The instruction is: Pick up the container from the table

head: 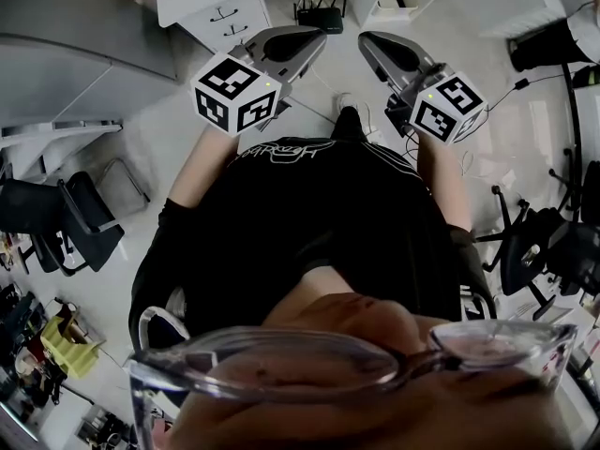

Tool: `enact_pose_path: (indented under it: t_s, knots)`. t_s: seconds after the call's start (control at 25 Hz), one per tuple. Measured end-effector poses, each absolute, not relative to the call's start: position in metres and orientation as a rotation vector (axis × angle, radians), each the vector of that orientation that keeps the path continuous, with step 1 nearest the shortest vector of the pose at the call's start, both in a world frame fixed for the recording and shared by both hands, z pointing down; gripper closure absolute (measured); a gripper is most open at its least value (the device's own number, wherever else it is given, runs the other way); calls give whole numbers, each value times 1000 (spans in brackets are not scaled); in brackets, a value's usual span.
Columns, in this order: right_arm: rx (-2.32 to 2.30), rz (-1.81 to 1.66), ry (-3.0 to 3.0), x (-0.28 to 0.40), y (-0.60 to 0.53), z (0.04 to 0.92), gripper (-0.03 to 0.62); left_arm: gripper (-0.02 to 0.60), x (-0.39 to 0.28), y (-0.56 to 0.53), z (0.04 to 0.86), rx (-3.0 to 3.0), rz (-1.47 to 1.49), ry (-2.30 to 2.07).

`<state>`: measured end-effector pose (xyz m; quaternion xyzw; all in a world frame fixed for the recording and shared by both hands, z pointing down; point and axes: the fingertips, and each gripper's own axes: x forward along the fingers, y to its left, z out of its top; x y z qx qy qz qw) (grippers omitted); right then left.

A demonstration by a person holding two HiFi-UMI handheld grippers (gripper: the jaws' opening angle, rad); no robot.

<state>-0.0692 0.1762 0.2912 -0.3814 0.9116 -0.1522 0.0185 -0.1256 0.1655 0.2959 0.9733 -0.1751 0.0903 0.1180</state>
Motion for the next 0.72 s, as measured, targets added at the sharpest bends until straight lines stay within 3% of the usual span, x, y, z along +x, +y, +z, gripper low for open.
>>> enact_pose_path:
  t_s: [0.32,0.72]
  knots:
    - [-1169,-509,2807,-48,153,302,591,580,-104,150,300,2865,258,-503]
    - [-1119,-640,2821,2,51,333,591,580,-53,54,331,2762,316,-541]
